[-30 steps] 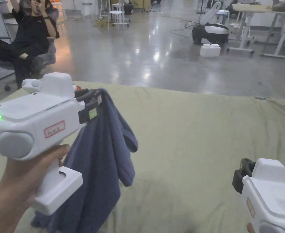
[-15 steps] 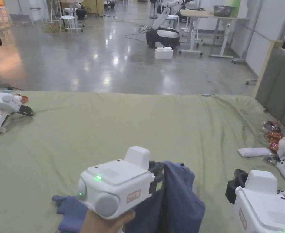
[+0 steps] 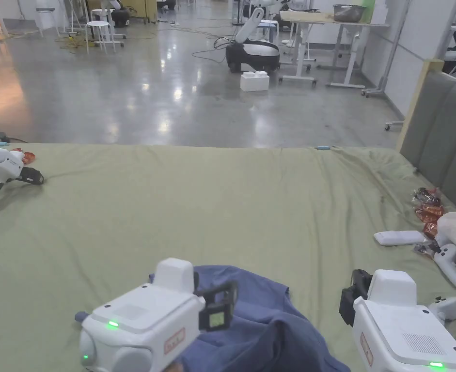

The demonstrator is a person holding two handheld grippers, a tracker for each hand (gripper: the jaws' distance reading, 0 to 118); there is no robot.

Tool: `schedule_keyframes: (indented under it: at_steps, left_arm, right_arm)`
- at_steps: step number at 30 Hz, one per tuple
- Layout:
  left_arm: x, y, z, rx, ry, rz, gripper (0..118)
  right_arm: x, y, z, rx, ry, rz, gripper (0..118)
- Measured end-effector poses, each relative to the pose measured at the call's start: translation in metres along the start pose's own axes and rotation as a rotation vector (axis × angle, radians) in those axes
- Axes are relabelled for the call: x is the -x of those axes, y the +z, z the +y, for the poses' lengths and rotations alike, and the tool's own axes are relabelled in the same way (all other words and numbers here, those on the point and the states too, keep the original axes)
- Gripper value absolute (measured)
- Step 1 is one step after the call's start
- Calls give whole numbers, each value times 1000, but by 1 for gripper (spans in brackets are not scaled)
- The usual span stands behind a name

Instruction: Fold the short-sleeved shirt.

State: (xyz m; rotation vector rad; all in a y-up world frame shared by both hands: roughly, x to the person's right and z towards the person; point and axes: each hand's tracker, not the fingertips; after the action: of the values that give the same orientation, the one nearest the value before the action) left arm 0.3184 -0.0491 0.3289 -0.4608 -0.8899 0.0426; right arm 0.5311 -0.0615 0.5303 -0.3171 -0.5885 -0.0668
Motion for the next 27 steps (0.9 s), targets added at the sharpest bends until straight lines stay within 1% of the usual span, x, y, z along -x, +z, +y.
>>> schedule_keyframes:
  at_steps: [1,2,4,5,6,8,9,10,13,14,17,19,22,24,27]
  left_arm:
    - [8,6,7,-32,-2,40,70]
    - [1,-4,0,-60,-4,81,69]
    - [4,-6,2,-107,-21,157,64]
    - [7,-7,3,-124,-33,202,54]
    - [33,62,-1,-145,-37,232,43]
    - [35,61,-2,-184,-41,291,17]
    - [36,60,-3,-202,-36,320,9]
    - [78,90,10,-213,-36,342,3]
    - [97,101,8,-216,-20,371,0]
    - [83,109,18,-206,-12,374,0]
    - [96,114,11,-175,11,386,0]
    - [106,113,1,-104,44,406,0]
    - [135,98,-18,32,167,393,0]
    - [160,85,-30,113,225,379,0]
    - [177,68,-40,216,260,410,0]
  right_arm:
    - [6,-2,4,-8,1,12,1]
    - [12,-2,7,-17,2,25,1]
    - [26,-4,14,-37,11,46,1]
    - [32,-6,18,-50,19,54,1]
    - [38,-6,22,-61,27,62,1]
    - [49,-7,29,-90,36,75,1]
    - [53,-8,32,-102,37,79,1]
    - [58,-8,36,-112,35,82,1]
    - [66,-10,45,-134,17,97,1]
    - [69,-11,46,-137,16,101,1]
    - [75,-12,47,-140,20,118,1]
    - [79,-13,45,-131,31,127,1]
    - [80,-16,39,-108,46,137,1]
    - [79,-18,36,-89,52,136,1]
    - [75,-22,31,-64,62,129,1]
